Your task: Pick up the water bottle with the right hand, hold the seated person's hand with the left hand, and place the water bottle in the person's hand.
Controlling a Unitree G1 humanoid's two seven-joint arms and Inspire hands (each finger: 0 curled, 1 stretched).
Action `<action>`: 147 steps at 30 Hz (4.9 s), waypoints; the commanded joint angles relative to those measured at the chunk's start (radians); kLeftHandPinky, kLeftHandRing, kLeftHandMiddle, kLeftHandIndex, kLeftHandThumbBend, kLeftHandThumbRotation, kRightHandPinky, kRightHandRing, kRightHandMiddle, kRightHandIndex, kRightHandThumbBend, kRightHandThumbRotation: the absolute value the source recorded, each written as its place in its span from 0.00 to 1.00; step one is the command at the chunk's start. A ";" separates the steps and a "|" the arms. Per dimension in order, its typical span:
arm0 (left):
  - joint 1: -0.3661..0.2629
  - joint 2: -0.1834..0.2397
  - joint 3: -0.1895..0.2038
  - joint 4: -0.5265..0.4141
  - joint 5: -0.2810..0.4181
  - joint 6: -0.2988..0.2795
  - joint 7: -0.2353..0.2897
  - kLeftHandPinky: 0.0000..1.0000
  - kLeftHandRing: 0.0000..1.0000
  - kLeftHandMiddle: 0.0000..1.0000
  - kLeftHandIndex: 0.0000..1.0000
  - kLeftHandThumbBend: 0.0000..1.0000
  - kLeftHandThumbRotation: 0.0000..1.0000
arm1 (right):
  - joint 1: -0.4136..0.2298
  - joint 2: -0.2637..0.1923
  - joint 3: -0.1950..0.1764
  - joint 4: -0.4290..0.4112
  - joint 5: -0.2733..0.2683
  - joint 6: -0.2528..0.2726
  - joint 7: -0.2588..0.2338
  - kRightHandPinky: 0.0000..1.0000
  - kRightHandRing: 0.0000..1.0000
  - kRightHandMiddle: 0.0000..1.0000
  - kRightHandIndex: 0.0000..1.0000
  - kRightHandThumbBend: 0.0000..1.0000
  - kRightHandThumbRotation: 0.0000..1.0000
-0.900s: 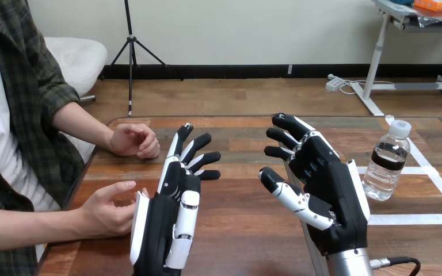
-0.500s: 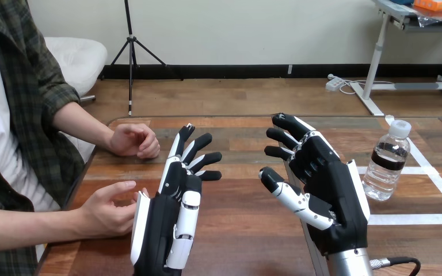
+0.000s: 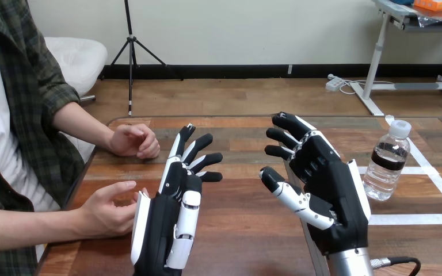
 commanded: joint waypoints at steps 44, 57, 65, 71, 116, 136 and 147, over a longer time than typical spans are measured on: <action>-0.041 -0.035 -0.010 -0.003 -0.002 -0.009 -0.008 0.66 0.80 0.90 0.97 0.15 1.00 | -0.318 -0.085 -0.180 0.003 -0.003 -0.163 -0.095 0.63 0.74 0.78 0.73 0.76 0.27; -0.041 -0.040 -0.006 0.001 0.010 -0.008 0.002 0.66 0.80 0.90 0.97 0.15 1.00 | -0.369 -0.111 -0.233 0.072 -0.044 -0.185 -0.169 0.65 0.74 0.77 0.72 0.78 0.29; -0.040 -0.041 -0.008 0.005 0.006 -0.009 0.000 0.66 0.80 0.90 0.97 0.15 1.00 | -0.394 -0.127 -0.272 0.096 -0.112 -0.177 -0.251 0.66 0.75 0.77 0.73 0.76 0.27; -0.044 -0.044 -0.007 0.016 0.008 -0.016 0.005 0.66 0.79 0.90 0.97 0.16 1.00 | -0.413 -0.149 -0.296 0.115 -0.169 -0.157 -0.325 0.68 0.77 0.78 0.73 0.74 0.25; -0.051 -0.043 -0.005 0.026 0.034 -0.014 0.031 0.63 0.77 0.87 0.97 0.20 1.00 | -0.492 -0.289 -0.310 0.309 -0.257 -0.004 -0.514 0.94 0.92 0.89 0.83 0.64 0.00; -0.047 -0.037 -0.010 0.014 0.027 -0.012 0.025 0.62 0.76 0.86 0.97 0.20 1.00 | -0.533 -0.320 -0.289 0.461 -0.261 0.051 -0.518 0.94 0.93 0.90 0.85 0.64 0.00; -0.043 -0.034 -0.004 0.006 0.036 -0.011 0.031 0.62 0.76 0.86 0.97 0.22 1.00 | -0.554 -0.327 -0.278 0.527 -0.267 0.076 -0.528 0.92 0.92 0.89 0.84 0.64 0.00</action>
